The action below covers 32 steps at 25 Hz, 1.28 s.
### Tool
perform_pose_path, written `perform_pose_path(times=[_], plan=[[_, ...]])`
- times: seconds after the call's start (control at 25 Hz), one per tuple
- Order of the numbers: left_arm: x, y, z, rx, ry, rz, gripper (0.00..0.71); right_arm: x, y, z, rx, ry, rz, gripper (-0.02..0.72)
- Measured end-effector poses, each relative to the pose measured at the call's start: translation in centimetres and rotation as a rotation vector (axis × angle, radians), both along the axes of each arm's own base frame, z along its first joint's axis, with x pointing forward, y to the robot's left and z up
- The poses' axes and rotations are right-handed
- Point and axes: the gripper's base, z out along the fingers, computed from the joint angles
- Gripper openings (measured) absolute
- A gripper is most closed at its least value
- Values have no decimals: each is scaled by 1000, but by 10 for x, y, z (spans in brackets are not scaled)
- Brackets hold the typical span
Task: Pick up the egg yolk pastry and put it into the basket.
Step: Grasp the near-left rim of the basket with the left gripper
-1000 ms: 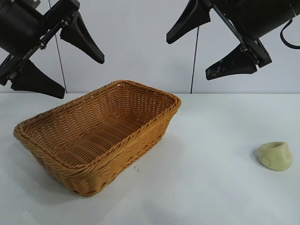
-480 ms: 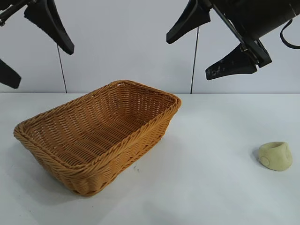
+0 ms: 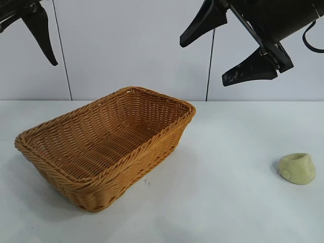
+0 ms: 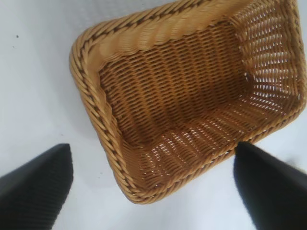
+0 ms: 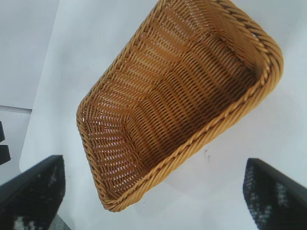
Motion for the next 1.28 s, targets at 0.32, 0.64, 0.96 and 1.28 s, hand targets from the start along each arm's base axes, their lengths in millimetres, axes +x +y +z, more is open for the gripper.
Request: perform_pose_path(times=[0.32, 0.64, 0.96, 1.28], plan=[[21, 5, -39, 10, 125, -15, 697, 0, 0, 0, 0, 0, 0, 695], [10, 10, -83, 29, 165, 12, 697, 0, 0, 0, 1, 0, 0, 695], [6, 12, -93, 37, 146, 2, 697, 0, 0, 0, 1, 0, 0, 695], [19, 8, -96, 44, 140, -24, 697, 0, 0, 0, 1, 0, 0, 695]])
